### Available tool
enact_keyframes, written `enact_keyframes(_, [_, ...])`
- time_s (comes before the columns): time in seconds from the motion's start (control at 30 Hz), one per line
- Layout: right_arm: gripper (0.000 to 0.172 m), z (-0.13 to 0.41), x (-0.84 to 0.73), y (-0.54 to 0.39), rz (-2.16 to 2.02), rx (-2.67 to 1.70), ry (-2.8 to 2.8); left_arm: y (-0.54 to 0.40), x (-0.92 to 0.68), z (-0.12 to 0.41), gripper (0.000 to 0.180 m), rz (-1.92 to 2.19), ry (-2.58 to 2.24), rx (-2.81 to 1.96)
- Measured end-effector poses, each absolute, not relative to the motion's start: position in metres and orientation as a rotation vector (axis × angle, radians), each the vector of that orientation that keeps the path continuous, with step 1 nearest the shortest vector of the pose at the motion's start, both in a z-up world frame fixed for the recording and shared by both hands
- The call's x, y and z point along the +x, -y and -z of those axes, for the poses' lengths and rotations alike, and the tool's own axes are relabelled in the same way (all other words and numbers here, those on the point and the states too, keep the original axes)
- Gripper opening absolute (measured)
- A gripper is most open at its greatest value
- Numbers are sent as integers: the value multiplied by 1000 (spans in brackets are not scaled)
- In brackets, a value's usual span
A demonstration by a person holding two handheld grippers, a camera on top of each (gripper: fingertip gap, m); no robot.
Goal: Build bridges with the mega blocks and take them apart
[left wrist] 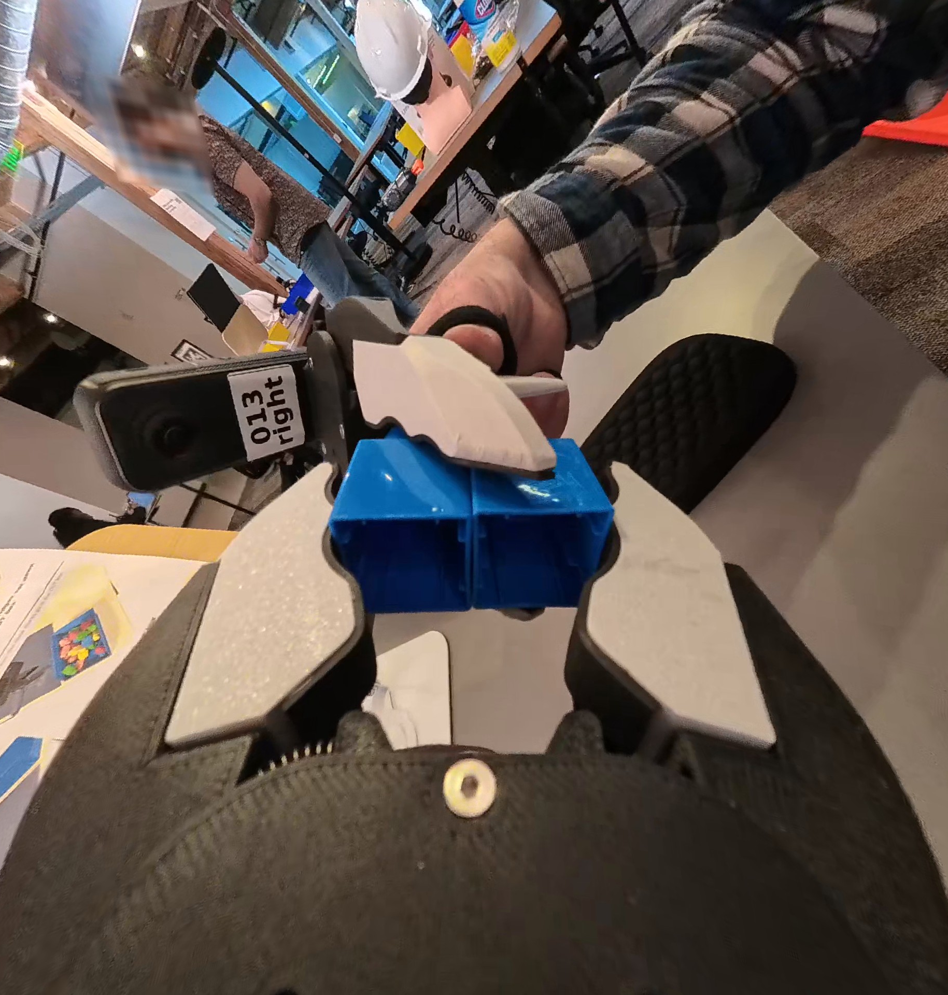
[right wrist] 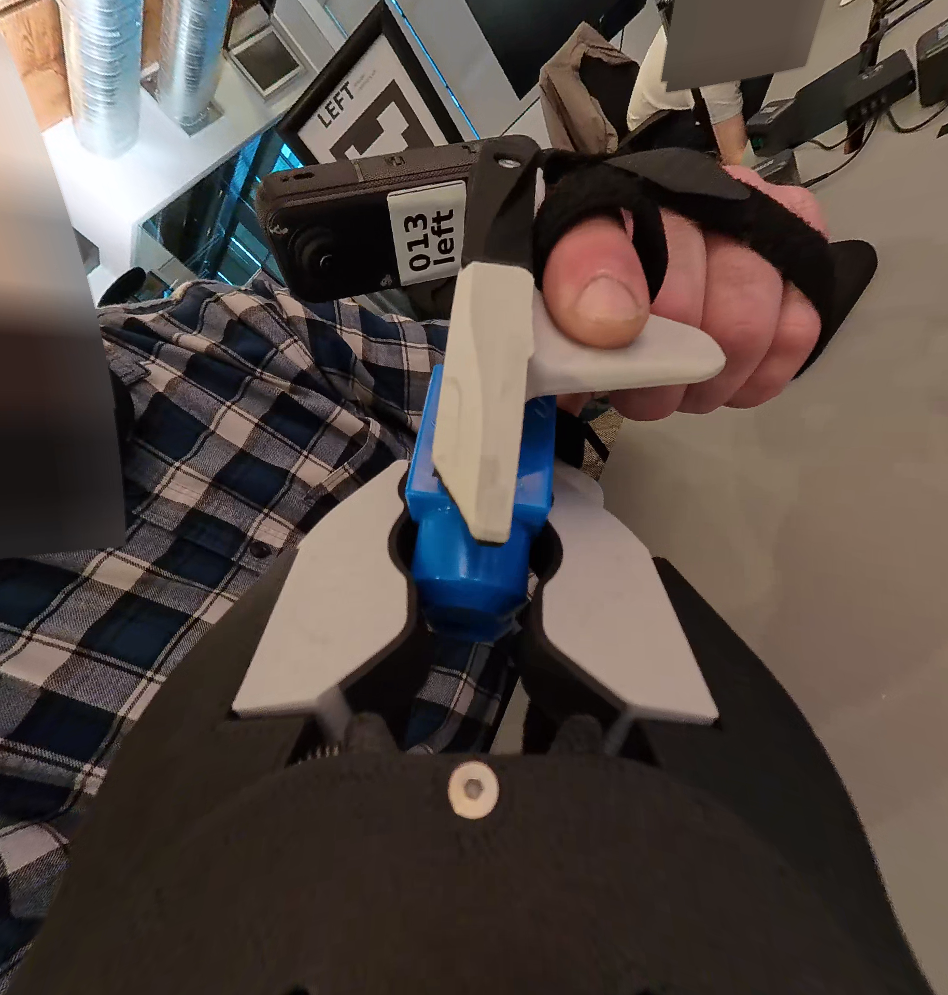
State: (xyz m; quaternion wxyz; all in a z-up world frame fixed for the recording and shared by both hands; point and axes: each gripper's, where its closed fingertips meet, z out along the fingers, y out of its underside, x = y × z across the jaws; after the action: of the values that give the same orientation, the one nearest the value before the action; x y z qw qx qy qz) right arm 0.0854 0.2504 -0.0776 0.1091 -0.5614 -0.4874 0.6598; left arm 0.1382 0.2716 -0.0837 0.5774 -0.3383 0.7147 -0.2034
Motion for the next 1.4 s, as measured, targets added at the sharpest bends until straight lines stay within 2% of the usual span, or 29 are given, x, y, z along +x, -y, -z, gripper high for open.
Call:
enact_keyframes(0.93, [42,63,90,-251,-1849,-1570,1417,-274,144,59,86,453,-1583,-732])
enact_keyframes(1.4, [41,53,90,-252,-1839,-1536,1421,-276,143,50,92,415,-1568,-704])
